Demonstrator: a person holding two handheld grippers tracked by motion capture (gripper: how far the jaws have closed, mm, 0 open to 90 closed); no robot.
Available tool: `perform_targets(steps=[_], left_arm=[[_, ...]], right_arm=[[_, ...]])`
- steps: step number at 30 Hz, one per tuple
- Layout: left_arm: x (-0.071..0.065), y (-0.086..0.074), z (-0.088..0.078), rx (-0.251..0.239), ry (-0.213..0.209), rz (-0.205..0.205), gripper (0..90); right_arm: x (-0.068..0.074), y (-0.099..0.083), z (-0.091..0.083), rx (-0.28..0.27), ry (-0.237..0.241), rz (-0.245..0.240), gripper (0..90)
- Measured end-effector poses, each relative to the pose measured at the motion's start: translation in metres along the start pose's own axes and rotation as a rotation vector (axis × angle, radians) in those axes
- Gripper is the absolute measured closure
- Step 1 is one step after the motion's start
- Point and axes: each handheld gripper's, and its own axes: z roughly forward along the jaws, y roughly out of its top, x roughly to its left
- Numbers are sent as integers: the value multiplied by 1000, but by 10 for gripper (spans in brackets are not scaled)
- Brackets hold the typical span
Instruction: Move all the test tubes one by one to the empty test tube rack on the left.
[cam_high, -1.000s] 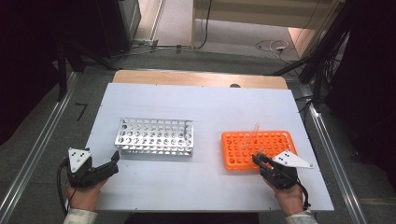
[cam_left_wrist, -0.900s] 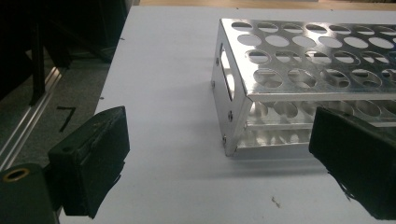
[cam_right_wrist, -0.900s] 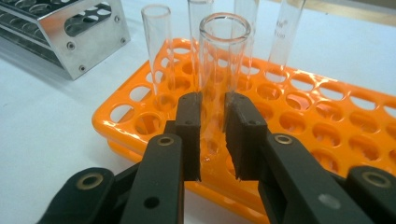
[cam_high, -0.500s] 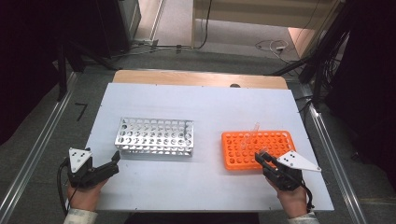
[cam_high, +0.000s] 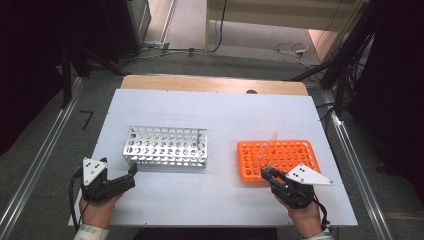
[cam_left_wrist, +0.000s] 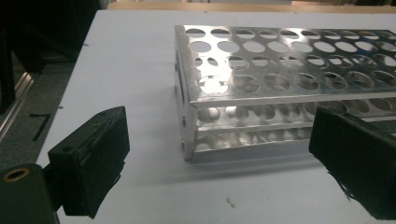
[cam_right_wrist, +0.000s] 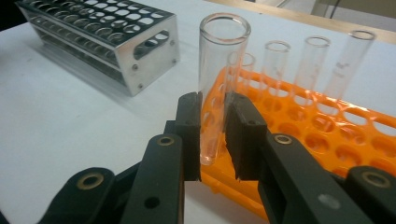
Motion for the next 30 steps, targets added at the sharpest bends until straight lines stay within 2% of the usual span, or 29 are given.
perform_targets(steps=[7,8,12,19,24,26,30], left_arm=[[-14,4,-1,-11,-44,18,50],[-17,4,0,-11,-49,22,50],[-28,6,2,-7,-80,37,50],[-46,10,2,-12,-117,66,58],[-61,14,0,-23,-165,90,61],[-68,15,-1,-25,-171,104,60],[-80,19,-1,-32,-199,124,66]], right_arm=[[14,5,10,10,57,-20,737],[17,6,14,17,84,-14,737],[27,9,25,27,119,-33,737],[42,16,43,49,159,-70,737],[52,22,57,60,181,-93,737],[55,23,60,59,186,-97,737],[68,29,75,71,216,-127,737]])
